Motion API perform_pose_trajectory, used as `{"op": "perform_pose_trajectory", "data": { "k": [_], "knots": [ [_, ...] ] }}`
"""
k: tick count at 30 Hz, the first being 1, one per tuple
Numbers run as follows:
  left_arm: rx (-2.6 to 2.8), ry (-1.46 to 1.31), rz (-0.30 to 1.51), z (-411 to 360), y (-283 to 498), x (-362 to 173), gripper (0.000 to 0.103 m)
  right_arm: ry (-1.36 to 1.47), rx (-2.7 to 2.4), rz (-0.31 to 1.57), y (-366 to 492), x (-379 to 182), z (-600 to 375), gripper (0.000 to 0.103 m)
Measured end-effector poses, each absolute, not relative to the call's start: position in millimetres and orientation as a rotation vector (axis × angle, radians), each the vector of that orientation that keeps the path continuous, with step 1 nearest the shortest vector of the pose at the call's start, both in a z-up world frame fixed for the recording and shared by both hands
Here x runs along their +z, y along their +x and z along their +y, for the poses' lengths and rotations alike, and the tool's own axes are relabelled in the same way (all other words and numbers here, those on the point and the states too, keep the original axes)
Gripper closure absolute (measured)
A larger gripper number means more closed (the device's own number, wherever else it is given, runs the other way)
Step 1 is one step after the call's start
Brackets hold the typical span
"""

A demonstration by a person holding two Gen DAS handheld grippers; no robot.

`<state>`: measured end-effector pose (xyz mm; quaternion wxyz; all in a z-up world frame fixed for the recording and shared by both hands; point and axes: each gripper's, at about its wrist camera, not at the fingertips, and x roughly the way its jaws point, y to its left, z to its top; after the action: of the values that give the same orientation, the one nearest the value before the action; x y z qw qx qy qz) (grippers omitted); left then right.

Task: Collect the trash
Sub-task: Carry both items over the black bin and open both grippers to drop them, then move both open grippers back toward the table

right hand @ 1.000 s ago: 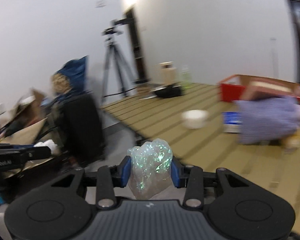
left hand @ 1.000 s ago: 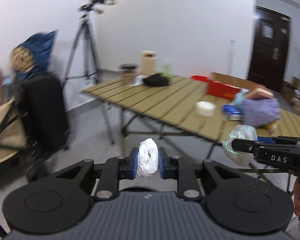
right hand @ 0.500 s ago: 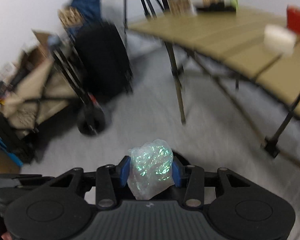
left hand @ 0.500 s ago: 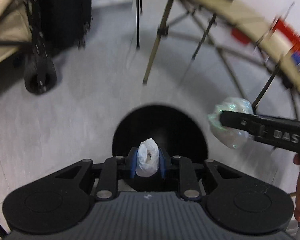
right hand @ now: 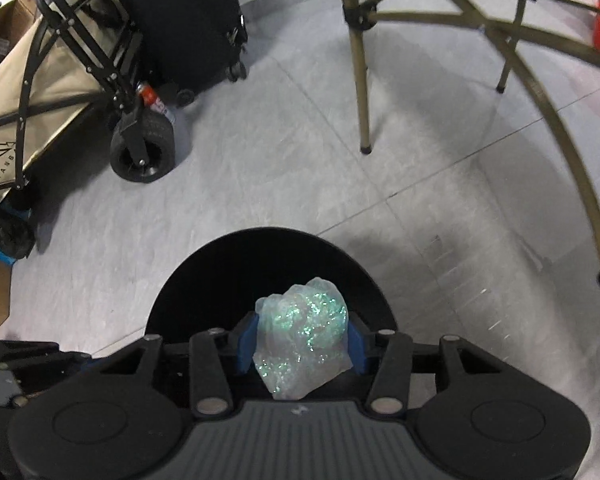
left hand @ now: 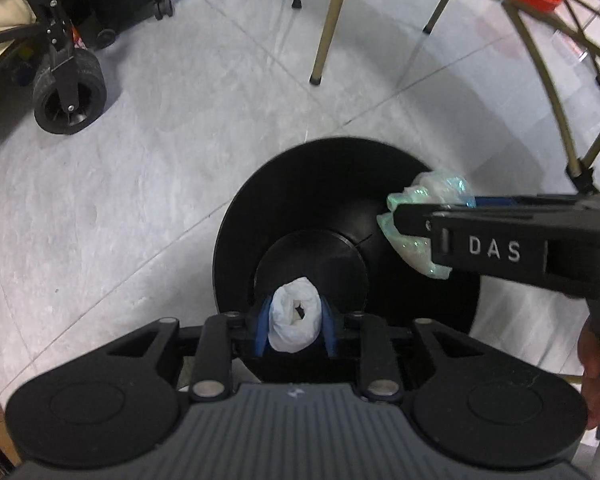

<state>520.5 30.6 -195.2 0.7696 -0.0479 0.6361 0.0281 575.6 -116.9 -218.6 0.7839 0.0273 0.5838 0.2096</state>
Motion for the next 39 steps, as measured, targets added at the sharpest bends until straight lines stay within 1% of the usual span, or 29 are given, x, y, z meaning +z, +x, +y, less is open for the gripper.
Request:
{"op": "perform_pose_trajectory", "data": {
  "k": [1, 2, 3, 4, 5, 6, 7, 20, 24, 28, 31, 36, 38, 39],
  "knots": [
    [0.066, -0.098, 1.388, 30, 523, -198, 0.070, 0.055, 0.460, 1.270, 577, -222, -115, 0.056],
    [0.068, -0.104, 1.392, 30, 524, -200, 0.061, 0.049, 0.466, 1.274, 579, -224, -113, 0.053],
    [0.065, -0.112, 1.393, 30, 525, -199, 0.054, 0.042, 0.473, 1.278, 582, -228, -112, 0.045],
    [0.062, -0.114, 1.389, 30, 525, -199, 0.043, 0.036, 0.478, 1.285, 583, -229, -110, 0.041],
    [0.066, -0.113, 1.379, 30, 524, -197, 0.037, 0.028, 0.479, 1.291, 585, -231, -108, 0.032],
    [0.074, -0.109, 1.371, 30, 524, -195, 0.034, 0.022, 0.479, 1.290, 586, -231, -106, 0.029],
    [0.079, -0.110, 1.368, 32, 526, -196, 0.032, 0.016, 0.479, 1.289, 586, -231, -105, 0.029],
    [0.093, -0.134, 1.330, 36, 523, -186, 0.030, 0.021, 0.457, 1.249, 583, -221, -111, 0.028],
    [0.097, -0.126, 1.257, 35, 510, -166, 0.030, 0.001, 0.462, 1.185, 574, -198, -115, 0.028],
    [0.068, -0.088, 1.092, 28, 480, -128, 0.029, -0.025, 0.455, 1.051, 552, -154, -127, 0.027],
    [0.057, -0.053, 0.922, 18, 449, -90, 0.028, -0.011, 0.449, 0.911, 523, -111, -146, 0.023],
    [-0.024, 0.036, 0.652, -30, 400, -31, 0.027, 0.018, 0.358, 0.668, 460, -42, -203, 0.022],
    [-0.087, 0.052, 0.548, -55, 382, -12, 0.021, 0.011, 0.299, 0.574, 431, -20, -228, 0.021],
    [-0.114, 0.056, 0.509, -65, 376, -5, 0.021, 0.015, 0.261, 0.530, 414, -9, -245, 0.021]
  ]
}}
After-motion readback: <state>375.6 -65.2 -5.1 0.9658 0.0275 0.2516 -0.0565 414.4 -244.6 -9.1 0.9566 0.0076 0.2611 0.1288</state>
